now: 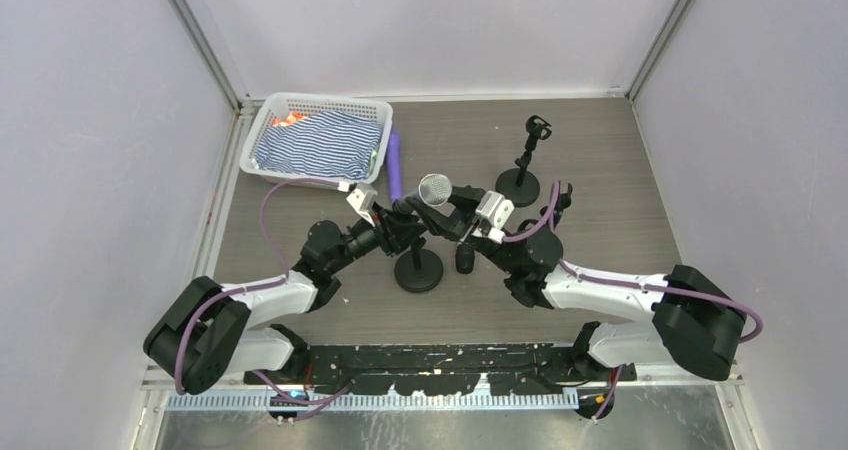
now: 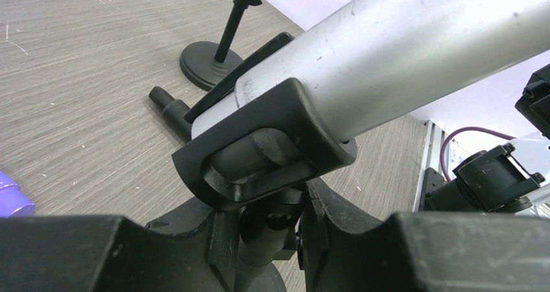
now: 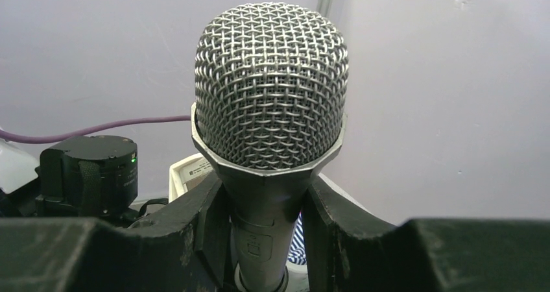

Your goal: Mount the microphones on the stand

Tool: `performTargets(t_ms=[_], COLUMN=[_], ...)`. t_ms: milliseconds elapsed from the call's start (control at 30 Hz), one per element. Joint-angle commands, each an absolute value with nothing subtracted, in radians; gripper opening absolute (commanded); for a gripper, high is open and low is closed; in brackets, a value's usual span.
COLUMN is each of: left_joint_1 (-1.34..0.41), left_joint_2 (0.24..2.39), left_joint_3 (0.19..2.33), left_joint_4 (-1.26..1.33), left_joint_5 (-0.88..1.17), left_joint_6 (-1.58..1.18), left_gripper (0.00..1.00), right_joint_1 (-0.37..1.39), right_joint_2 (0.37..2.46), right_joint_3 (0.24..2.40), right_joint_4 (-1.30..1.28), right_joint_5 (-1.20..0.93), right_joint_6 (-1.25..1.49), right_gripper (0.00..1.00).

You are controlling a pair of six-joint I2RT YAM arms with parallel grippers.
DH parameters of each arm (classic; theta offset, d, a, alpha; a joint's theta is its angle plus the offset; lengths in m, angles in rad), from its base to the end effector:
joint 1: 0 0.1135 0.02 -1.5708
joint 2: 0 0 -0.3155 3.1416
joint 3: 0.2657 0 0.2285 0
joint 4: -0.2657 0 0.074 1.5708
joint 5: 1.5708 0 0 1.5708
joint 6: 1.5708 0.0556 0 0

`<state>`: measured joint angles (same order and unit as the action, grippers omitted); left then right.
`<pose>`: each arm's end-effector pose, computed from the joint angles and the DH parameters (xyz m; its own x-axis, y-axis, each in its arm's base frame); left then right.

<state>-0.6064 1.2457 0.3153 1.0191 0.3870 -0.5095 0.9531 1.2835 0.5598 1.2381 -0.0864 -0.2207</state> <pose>0.1722 -0.1449 0.2826 -0.3445 -0.3107 -0.8859 0.7659 0.4526 -0.4566 0.1398 0.2051 0.3787 0.4654 0.2785 -0.8402 -0.7725 0.5911 -0.2320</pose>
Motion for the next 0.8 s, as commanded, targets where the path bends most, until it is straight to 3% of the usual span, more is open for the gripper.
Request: performTargets(t_ms=[0,767], left_joint_1=[-0.632,-0.637], left_joint_2=[1.239,1.197], left_joint_3=[0.308,0.313], left_joint_4=[1.108,1.048], left_joint_5=[0.507,0.509], left_joint_6=[-0.532,-0.491], left_gripper=[0.00,0.00], right_joint_1=[0.952,0.965], right_joint_2=[1.401,1.561], right_joint_3=[0.484,0.512], right_joint_4=[0.789,0.596], right_joint_5=[0.060,0.116], right_joint_6=[-0.203,-0.278], right_gripper=[0.01,0.01])
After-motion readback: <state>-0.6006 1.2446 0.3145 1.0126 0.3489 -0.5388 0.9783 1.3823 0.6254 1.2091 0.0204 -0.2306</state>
